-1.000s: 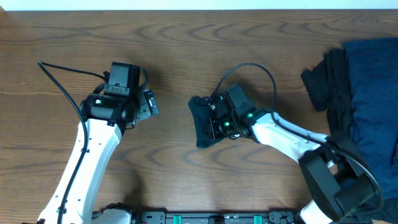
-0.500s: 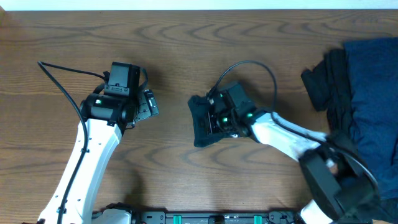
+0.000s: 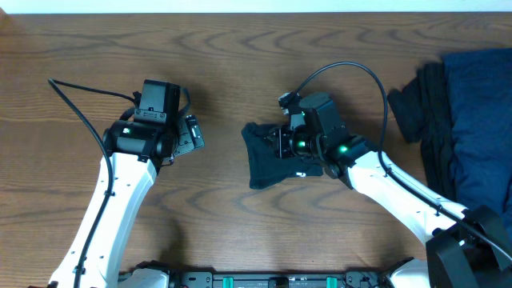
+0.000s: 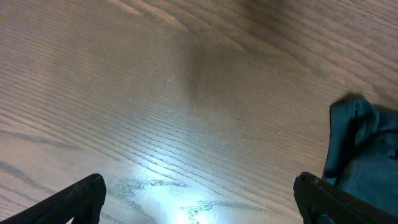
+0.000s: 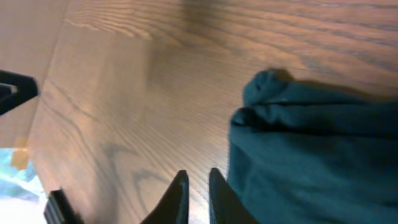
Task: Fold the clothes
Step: 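Release the folded shirt and lift the right gripper away rightward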
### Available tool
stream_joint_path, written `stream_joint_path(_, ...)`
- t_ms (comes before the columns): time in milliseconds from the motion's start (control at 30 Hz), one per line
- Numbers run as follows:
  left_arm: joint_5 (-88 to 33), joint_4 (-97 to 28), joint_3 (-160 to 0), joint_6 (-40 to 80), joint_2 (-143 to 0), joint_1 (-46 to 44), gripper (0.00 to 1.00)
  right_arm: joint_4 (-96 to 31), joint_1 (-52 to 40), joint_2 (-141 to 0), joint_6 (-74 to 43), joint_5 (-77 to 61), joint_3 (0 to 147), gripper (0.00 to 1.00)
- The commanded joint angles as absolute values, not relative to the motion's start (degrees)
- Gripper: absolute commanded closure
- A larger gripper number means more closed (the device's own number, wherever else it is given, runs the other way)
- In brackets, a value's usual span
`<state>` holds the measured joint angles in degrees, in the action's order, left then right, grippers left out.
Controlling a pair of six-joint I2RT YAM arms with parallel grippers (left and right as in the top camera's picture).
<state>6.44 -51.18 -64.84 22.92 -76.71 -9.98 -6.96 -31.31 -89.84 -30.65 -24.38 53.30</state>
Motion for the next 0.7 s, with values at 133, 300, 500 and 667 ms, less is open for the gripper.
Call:
stream_joint_path(133, 7.35, -51.4, -64.99, 23.22, -76.95, -10.07, 0.02, -7.68, -29.02, -89.65, -31.33, -22.48, 53.47, 0.68)
stream_joint_path(300, 7.35, -51.4, -64.99, 23.22, -76.95, -10.07, 0.02, -9.76, -28.77, -89.65, -31.27, -22.5, 53.47, 0.25)
stream_joint_path(500, 7.35, -51.4, -64.99, 23.22, -76.95, -10.07, 0.02, -9.43, -28.73, -89.62, -29.89, -23.24, 53.47, 0.99)
stream_joint_path(667, 7.35, -51.4, -64.99, 23.22, -76.95, -10.07, 0.02, -8.75, -28.73, -89.62, -29.76, -24.25, 53.47, 0.99)
